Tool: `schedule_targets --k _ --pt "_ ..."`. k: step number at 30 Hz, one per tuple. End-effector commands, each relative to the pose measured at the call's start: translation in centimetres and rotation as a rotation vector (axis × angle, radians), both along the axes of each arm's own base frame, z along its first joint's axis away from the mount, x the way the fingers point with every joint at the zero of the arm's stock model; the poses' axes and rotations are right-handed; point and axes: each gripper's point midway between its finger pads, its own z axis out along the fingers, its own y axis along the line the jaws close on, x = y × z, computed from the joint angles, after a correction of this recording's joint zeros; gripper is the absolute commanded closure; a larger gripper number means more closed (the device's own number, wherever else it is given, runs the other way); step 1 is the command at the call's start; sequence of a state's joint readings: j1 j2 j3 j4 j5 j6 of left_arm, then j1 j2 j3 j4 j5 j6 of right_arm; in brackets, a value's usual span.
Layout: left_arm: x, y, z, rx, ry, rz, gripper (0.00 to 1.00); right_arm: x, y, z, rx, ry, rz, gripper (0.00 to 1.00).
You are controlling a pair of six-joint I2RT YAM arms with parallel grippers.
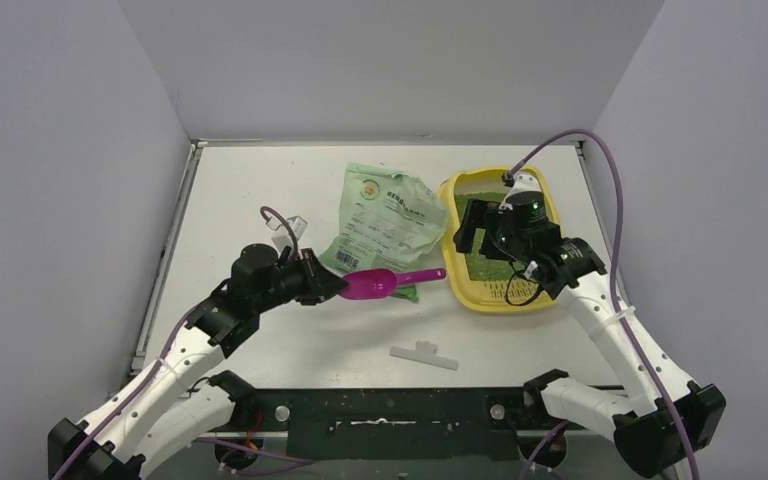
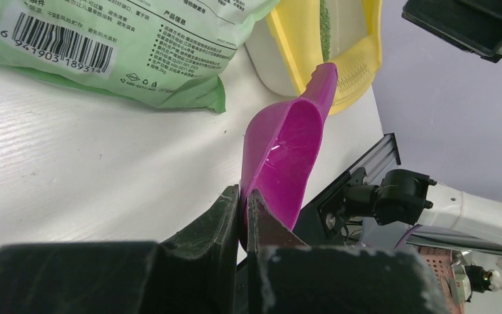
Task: Fill the litter box with clean litter
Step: Pick up the spatula from the center of the board.
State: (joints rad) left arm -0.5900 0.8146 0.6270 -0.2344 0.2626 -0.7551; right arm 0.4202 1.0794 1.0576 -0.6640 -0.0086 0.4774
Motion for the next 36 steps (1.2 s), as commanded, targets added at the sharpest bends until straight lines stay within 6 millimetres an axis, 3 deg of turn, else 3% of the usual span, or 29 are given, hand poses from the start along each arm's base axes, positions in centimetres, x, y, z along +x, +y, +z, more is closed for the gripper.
schedule_targets --k 1,3,5,8,12,23,29,36 --pt "0.3 -0.4 3.1 -0.102 -0.067 -0.036 1.0 -0.7 1.4 3.5 0.123 -0.065 0.038 0.0" --pt "0.6 -0.4 3.5 -0.128 -0.07 -0.039 1.0 -1.5 1.7 2.2 0.145 -0.032 0.076 0.0" --pt "0.7 -0.5 4.0 -0.151 -0.075 -0.052 1.0 -2.0 3.3 1.6 0.266 0.011 0.159 0.0" --pt "0.7 -0.7 4.4 -0.167 -0.079 -0.079 1.0 -2.1 4.9 1.9 0.504 0.05 0.237 0.0" --pt "0.6 -0.9 5.1 -0.203 -0.09 -0.119 1.0 -2.3 6.1 2.5 0.675 0.058 0.324 0.0" --pt "2.1 -0.2 7.5 -0.348 -0.152 -0.118 1.0 -3.5 8.0 5.3 0.847 0.047 0.527 0.06" --pt "1.8 -0.8 8.0 -0.422 -0.152 -0.221 1.0 -3.5 8.6 6.2 0.882 0.07 0.606 0.21" --pt "1.8 -1.2 8.2 -0.428 -0.152 -0.259 1.0 -4.5 9.1 8.0 0.906 0.051 0.684 0.32"
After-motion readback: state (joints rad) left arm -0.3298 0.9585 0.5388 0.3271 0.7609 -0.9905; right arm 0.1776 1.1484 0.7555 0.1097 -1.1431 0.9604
